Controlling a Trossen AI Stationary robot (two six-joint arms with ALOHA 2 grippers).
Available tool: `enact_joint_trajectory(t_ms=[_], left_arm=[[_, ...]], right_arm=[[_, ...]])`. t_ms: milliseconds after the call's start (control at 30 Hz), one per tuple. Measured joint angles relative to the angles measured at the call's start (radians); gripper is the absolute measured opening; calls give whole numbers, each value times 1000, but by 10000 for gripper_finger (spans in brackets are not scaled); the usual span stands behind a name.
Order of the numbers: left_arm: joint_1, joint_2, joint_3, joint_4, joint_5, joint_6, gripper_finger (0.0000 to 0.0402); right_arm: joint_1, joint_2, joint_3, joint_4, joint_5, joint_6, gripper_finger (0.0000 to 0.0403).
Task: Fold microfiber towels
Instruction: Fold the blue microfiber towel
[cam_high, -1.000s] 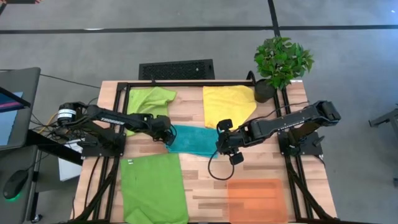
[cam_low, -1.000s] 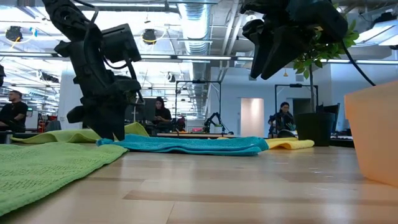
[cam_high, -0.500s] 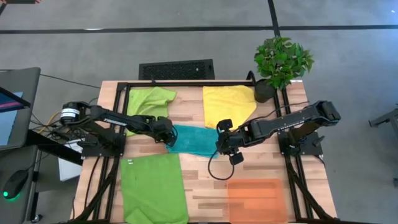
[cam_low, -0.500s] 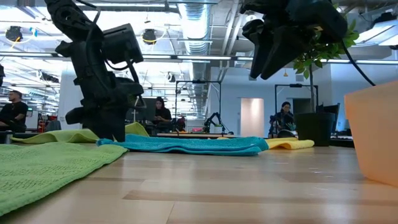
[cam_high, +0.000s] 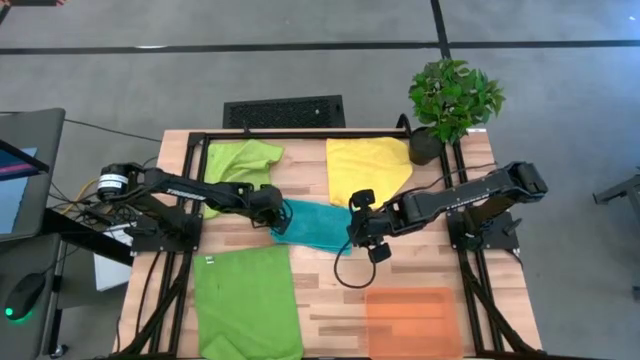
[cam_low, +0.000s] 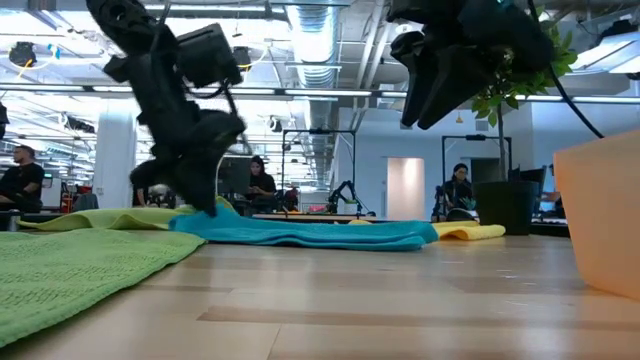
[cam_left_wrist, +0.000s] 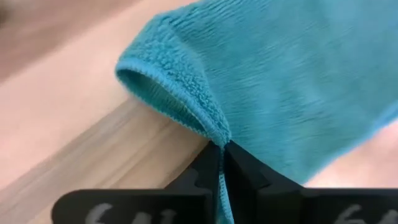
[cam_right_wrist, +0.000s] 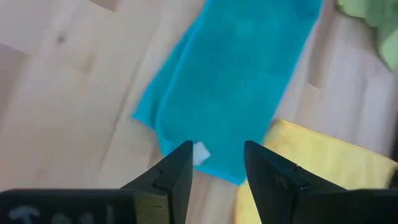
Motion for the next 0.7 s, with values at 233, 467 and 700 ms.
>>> enact_joint_trajectory(t_ms=[233, 467, 700], left_arm=[[-7, 0, 99, 3, 18, 14, 2], [-53, 28, 152, 33, 5, 14, 1], [-89, 183, 253, 95, 0, 85, 0]], right_arm=[[13, -6, 0, -51, 54, 26, 168], [12, -30, 0, -81, 62, 70, 168], [13, -84, 0, -104, 128, 115, 168]])
